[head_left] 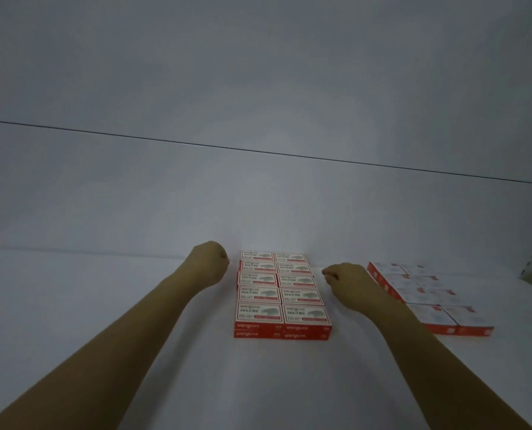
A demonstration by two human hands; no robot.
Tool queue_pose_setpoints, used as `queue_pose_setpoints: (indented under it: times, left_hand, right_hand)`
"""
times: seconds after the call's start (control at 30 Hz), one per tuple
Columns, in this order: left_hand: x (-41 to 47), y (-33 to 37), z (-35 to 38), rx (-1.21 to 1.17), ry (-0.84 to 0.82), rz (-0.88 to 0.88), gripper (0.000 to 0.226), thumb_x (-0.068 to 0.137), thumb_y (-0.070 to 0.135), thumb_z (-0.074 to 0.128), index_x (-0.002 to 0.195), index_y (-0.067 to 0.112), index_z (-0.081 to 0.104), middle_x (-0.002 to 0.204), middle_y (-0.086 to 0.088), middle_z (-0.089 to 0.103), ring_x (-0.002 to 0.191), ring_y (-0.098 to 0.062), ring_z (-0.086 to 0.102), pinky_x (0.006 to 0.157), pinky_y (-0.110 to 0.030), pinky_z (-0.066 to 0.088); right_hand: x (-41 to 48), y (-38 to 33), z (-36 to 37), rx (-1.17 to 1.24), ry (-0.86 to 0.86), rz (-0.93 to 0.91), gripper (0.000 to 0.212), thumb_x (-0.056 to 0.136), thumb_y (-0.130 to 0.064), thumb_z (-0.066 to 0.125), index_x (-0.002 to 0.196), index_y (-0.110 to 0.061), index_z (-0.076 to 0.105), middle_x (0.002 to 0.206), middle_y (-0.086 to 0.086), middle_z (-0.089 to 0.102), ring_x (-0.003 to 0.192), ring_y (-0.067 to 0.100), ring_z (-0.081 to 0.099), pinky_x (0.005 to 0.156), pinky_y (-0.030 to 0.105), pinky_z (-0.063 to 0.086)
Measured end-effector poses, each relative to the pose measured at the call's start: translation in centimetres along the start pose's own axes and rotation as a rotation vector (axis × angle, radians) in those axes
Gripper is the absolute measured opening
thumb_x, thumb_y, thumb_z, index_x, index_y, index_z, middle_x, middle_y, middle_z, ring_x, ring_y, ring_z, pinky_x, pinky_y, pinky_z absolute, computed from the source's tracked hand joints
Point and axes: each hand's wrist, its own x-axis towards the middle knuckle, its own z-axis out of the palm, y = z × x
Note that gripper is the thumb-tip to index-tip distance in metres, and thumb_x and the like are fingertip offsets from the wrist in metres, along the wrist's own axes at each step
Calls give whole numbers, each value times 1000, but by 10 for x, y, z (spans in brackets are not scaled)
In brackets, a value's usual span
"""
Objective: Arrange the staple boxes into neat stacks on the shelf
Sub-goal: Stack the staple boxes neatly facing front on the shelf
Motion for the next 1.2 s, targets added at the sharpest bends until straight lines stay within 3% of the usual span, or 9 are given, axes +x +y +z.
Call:
queue_pose_setpoints:
  times: [0.1, 0.17, 0.27, 0.43, 0.63, 0.73, 0.9, 1.07, 1.2]
  left_hand:
    - [20, 2, 13, 72, -30, 6, 34, 92, 3, 40, 60, 8, 49, 91, -19, 66, 89, -29, 63, 76, -30, 47]
    - [29, 6, 22, 105, -78, 27, 27, 94, 6, 40, 82, 2, 64, 103, -16, 67, 89, -25, 60, 76, -26, 44]
    - [37, 8, 30, 126, -122, 53, 29, 95, 6, 39, 106, 0, 65, 110, -12, 65, 100, -25, 60, 77, -24, 43]
    - [45, 6, 34, 209, -127, 99, 27, 95, 7, 39, 102, 1, 64, 109, -12, 65, 87, -21, 57, 75, -24, 44]
    - [37, 7, 27, 262, -103, 114, 28, 96, 9, 39, 103, 0, 64, 110, -13, 64, 95, -24, 59, 75, -24, 41]
    - [31, -1, 21, 301, -108, 88, 26, 93, 4, 38, 88, 1, 63, 102, -15, 64, 86, -24, 55, 72, -24, 40]
    - [24, -4, 23, 354, -174, 110, 29, 94, 7, 41, 106, 1, 66, 109, -12, 65, 84, -18, 53, 79, -24, 44]
    - [21, 4, 30, 422, -195, 170, 22, 96, 14, 44, 97, 3, 63, 95, -10, 60, 79, -16, 51, 69, -20, 42]
    - [18, 7, 29, 449, -173, 182, 19, 96, 12, 42, 92, 6, 60, 93, -9, 55, 80, -16, 50, 74, -22, 43]
  right_hand:
    - [26, 2, 9, 3, -35, -35, 33, 97, -9, 37, 116, 0, 62, 120, 14, 62, 110, 26, 56, 95, 33, 42]
    - [41, 1, 12, 25, -45, -82, 32, 97, -10, 37, 114, -3, 63, 118, 11, 64, 106, 25, 58, 90, 29, 43]
    - [54, -4, 15, 92, -56, -153, 31, 98, -15, 39, 108, -6, 66, 111, 9, 66, 96, 21, 59, 81, 25, 42]
    - [61, -10, 18, 67, -79, -179, 29, 96, -23, 46, 95, -5, 69, 99, 9, 68, 83, 19, 61, 71, 23, 44]
    - [54, -7, 14, 6, -47, -162, 31, 98, -19, 40, 102, -2, 66, 107, 12, 66, 96, 24, 60, 75, 24, 41]
    - [50, 0, 14, -40, -60, -110, 30, 95, -11, 40, 106, -2, 66, 110, 13, 66, 98, 25, 61, 82, 27, 45]
    - [39, -2, 16, -53, -122, -172, 27, 96, -18, 42, 98, -3, 65, 104, 11, 65, 76, 14, 51, 54, 13, 33]
    - [38, -8, 17, -89, -149, -202, 29, 98, -23, 41, 101, -4, 62, 108, 10, 65, 81, 17, 55, 68, 20, 39]
    - [37, -9, 15, -98, -152, -201, 29, 98, -22, 41, 102, -3, 63, 108, 10, 64, 78, 14, 50, 57, 15, 34]
